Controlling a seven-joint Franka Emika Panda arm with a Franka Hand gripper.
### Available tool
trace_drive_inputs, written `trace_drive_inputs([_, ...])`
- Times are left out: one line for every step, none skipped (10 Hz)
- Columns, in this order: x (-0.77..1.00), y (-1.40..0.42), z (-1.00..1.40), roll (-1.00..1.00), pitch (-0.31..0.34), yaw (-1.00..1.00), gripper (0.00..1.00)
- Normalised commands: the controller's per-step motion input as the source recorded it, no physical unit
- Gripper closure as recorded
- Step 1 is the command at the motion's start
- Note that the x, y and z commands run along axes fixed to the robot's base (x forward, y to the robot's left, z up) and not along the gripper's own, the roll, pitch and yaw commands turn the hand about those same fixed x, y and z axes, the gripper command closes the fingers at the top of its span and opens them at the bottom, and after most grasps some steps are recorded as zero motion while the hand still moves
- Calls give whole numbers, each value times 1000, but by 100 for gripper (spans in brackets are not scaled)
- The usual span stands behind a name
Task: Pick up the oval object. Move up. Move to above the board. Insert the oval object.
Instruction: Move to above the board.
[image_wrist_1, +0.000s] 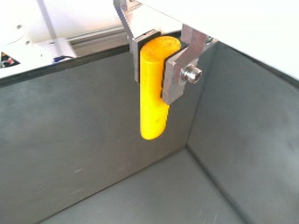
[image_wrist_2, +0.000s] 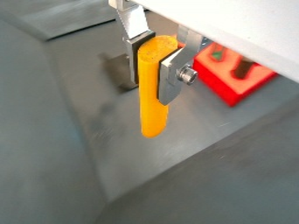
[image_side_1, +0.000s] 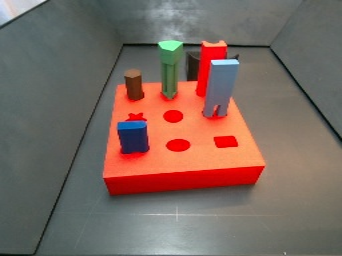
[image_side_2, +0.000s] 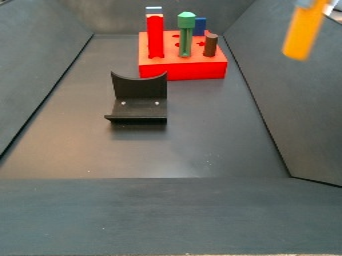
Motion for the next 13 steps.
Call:
trace_drive_inputs([418, -1000, 219, -74, 36, -1000, 100])
trace_drive_inputs([420, -1000, 221, -77, 70, -847, 100])
trace_drive_inputs([425, -1000, 223, -79, 96, -581, 100])
trace_drive_inputs([435, -1000, 223, -79, 125, -308, 100])
trace_drive_inputs([442, -1000, 224, -69, 147, -178, 100])
trace_drive_inputs([451, -1000, 226, -43, 161, -80, 100])
trace_drive_inputs([457, -1000, 225, -24, 153, -44, 100])
trace_drive_inputs([465, -1000, 227, -19, 137, -14, 100])
trace_drive_inputs([471, -1000, 229, -10, 126, -9, 100])
trace_drive_inputs([479, -1000, 230, -10, 126, 1, 100])
trace_drive_inputs([491, -1000, 233, -10, 122, 3, 100])
trace_drive_inputs([503, -1000, 234, 6, 127, 8, 100])
trace_drive_inputs([523, -1000, 236, 4, 135, 8, 100])
